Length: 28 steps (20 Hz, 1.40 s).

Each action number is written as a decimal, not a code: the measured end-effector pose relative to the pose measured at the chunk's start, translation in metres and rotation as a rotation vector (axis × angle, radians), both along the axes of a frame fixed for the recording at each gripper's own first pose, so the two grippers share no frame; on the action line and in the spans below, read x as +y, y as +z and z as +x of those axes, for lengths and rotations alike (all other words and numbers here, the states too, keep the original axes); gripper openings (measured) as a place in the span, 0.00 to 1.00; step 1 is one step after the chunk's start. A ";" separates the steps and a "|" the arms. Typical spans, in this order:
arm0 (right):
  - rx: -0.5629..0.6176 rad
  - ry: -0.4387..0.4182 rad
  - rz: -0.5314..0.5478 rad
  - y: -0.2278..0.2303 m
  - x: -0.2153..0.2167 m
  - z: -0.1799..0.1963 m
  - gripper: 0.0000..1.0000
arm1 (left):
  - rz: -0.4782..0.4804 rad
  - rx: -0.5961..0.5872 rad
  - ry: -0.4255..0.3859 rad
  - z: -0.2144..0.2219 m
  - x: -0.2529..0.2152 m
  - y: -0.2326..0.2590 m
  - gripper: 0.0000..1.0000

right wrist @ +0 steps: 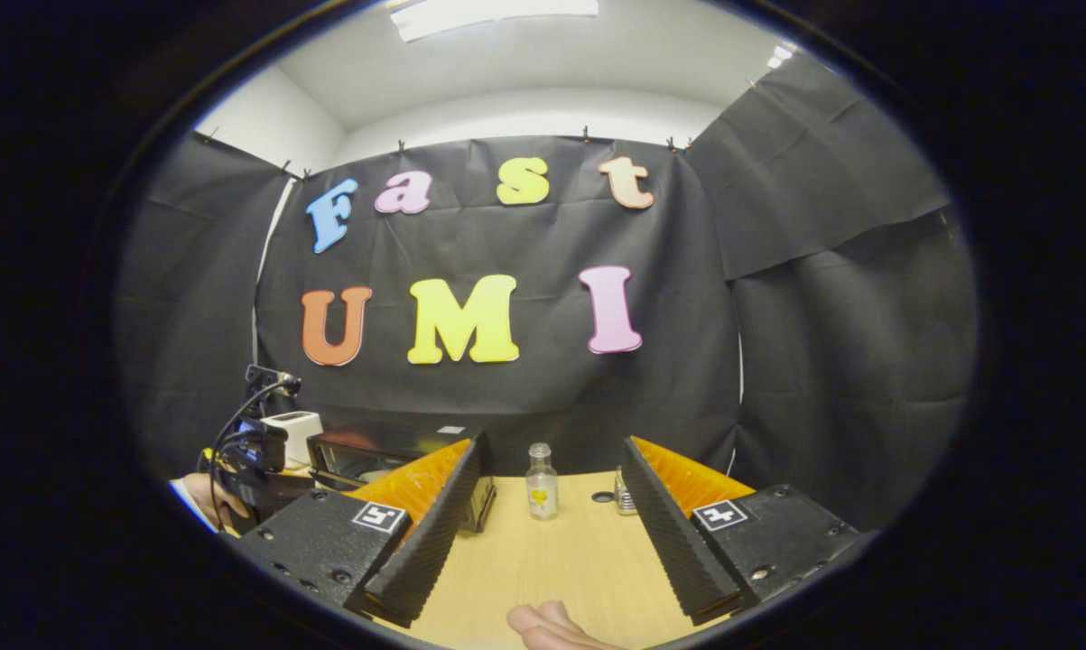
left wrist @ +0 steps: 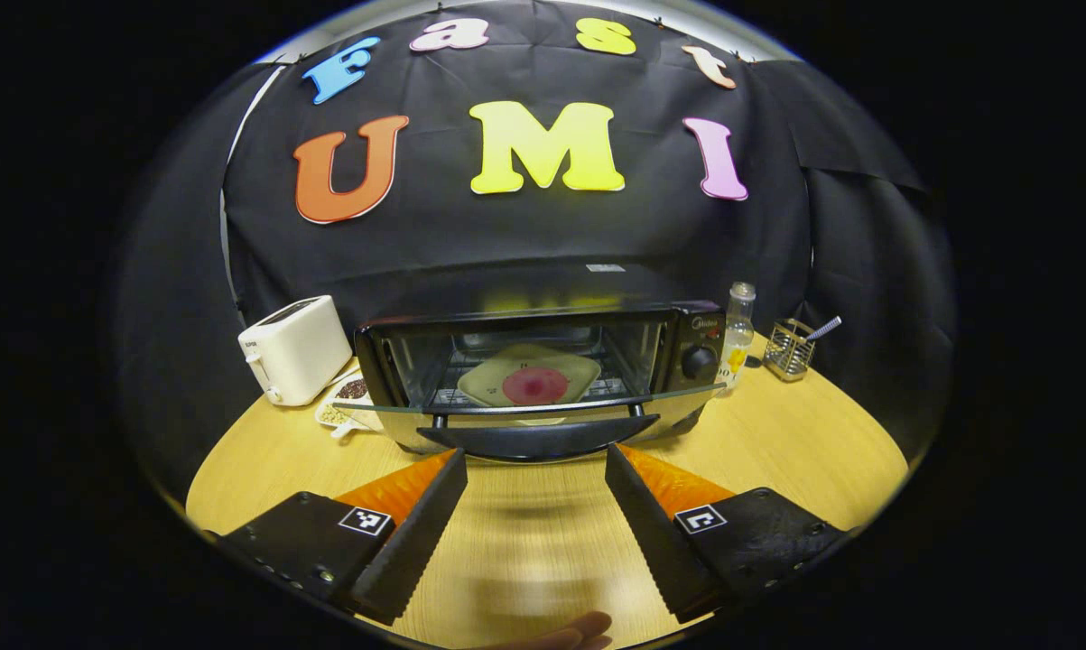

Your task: Open the electric oven with the left hand, put the food in, and close the electric oven.

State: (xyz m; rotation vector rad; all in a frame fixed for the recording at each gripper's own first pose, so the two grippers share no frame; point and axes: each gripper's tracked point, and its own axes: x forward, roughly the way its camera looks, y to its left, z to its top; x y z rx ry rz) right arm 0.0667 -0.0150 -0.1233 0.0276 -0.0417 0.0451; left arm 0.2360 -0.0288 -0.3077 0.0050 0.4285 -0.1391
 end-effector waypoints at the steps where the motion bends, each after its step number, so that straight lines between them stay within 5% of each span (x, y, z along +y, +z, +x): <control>1: -0.005 -0.008 -0.009 0.001 -0.002 -0.004 1.00 | -0.012 -0.010 0.000 0.007 0.001 0.005 0.98; 9: -0.014 -0.009 0.001 0.006 0.004 -0.038 1.00 | 0.006 -0.112 0.019 0.038 0.015 0.045 0.98; 28: -0.134 -0.069 0.054 0.070 -0.010 -0.120 1.00 | -0.030 -0.369 0.115 -0.164 0.042 0.222 0.98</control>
